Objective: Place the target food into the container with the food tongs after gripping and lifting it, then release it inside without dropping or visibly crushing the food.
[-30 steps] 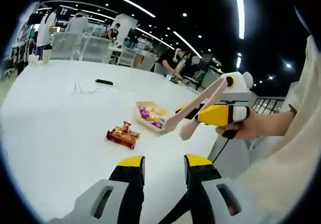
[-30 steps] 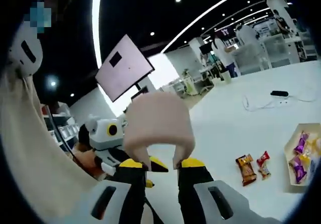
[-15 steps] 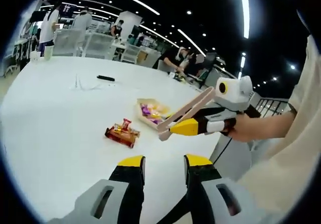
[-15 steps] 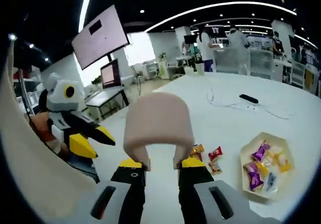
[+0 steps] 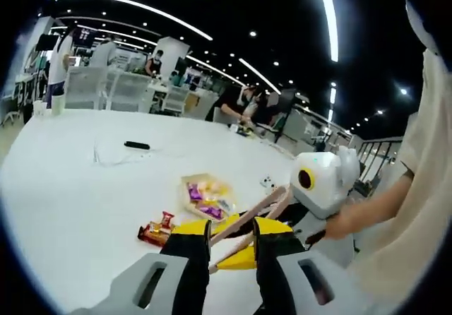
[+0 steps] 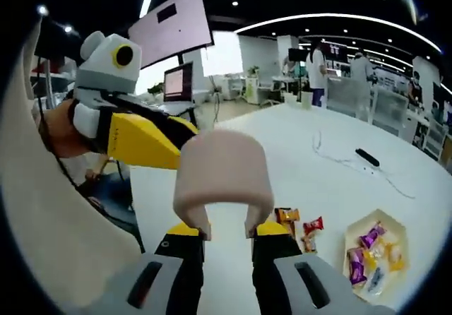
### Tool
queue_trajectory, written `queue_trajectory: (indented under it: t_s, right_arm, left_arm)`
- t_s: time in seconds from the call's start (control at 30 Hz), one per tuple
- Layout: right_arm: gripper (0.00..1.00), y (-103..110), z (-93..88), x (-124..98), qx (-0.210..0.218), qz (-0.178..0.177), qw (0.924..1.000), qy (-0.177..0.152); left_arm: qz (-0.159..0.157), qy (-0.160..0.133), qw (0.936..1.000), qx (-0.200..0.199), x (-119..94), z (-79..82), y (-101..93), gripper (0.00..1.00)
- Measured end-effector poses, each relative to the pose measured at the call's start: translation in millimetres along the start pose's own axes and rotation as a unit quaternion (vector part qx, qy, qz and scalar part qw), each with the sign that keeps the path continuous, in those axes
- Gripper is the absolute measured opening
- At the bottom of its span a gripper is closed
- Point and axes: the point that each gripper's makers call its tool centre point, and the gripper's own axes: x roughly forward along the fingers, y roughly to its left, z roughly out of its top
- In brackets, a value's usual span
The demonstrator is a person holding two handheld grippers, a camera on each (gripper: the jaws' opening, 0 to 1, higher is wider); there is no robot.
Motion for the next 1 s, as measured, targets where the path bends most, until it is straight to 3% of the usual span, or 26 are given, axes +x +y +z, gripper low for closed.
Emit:
queue_trajectory:
  t_s: [0.17,0.33,0.67,1.0]
  right_arm:
    - [0.25,1.8,-2.9,0.9,-0.007,0.001,0.9999,0.01]
    - [0.25,2.4,-6.4,3.1,-0.007,0.001,0.9998,0.019]
    - [0.25,5.3,-12.0,6.8,-0.012,0.003,0.9993,0.035]
    - [0.25,6.3,-4.8,9.1,-0.011,0.001,0.9995,0.028]
  left_arm:
    - [-0.009,-0.013,0.9999,-0.005,9.4,8.2,-7.1,0.24]
    - [-0.023,-0.004,0.9997,-0.006,17.1,1.1,-19.3,0.23]
    - [-0.023,0.006,0.9997,-0.009,16.2,-5.2,-15.4,0.26]
    - [-0.022,0.01,0.9997,-0.011,14.9,-9.8,-14.9,0.27]
